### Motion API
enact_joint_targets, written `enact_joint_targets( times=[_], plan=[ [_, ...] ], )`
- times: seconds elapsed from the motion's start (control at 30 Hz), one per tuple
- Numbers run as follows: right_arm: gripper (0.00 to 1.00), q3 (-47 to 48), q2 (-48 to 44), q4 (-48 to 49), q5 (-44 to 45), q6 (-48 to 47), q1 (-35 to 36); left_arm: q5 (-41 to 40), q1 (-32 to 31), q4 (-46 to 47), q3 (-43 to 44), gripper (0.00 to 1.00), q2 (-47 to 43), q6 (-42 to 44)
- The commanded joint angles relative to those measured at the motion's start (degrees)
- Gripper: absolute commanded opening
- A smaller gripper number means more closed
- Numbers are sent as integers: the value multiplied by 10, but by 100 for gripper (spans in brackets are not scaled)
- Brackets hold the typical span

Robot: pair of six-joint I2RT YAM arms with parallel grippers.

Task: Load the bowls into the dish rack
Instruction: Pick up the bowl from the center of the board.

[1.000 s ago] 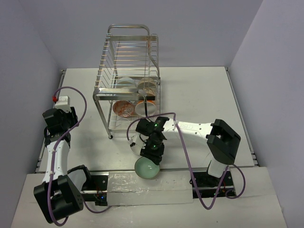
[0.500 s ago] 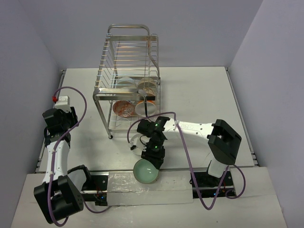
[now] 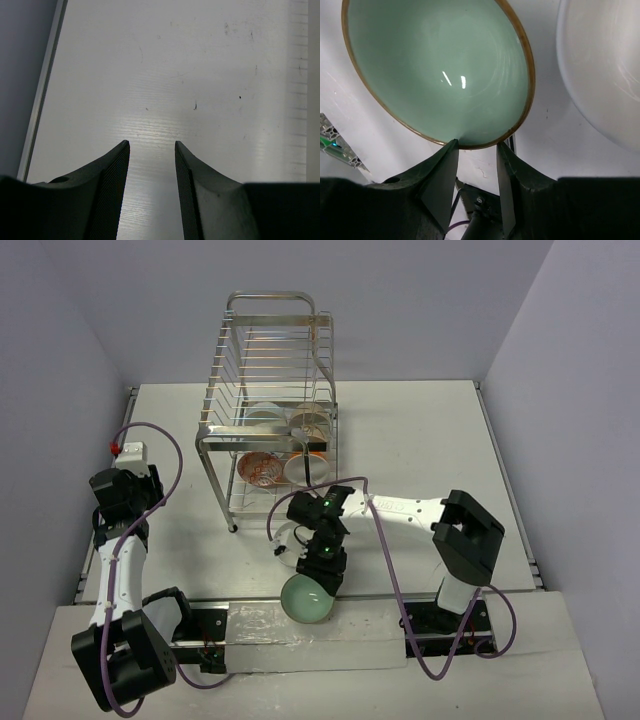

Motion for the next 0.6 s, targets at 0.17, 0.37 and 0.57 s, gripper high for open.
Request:
enact_joint_targets(
  times=[0.17,0.37,0.57],
  plan=[
    [43,32,38,32,13,27,-2,15,3,9,12,46,-7,2],
    [42,53,49,22,-2,27,-2,17,3,9,12,46,-7,2],
    [39,63,64,19,0,26,0,23,3,8,12,46,-7,2]
  ],
)
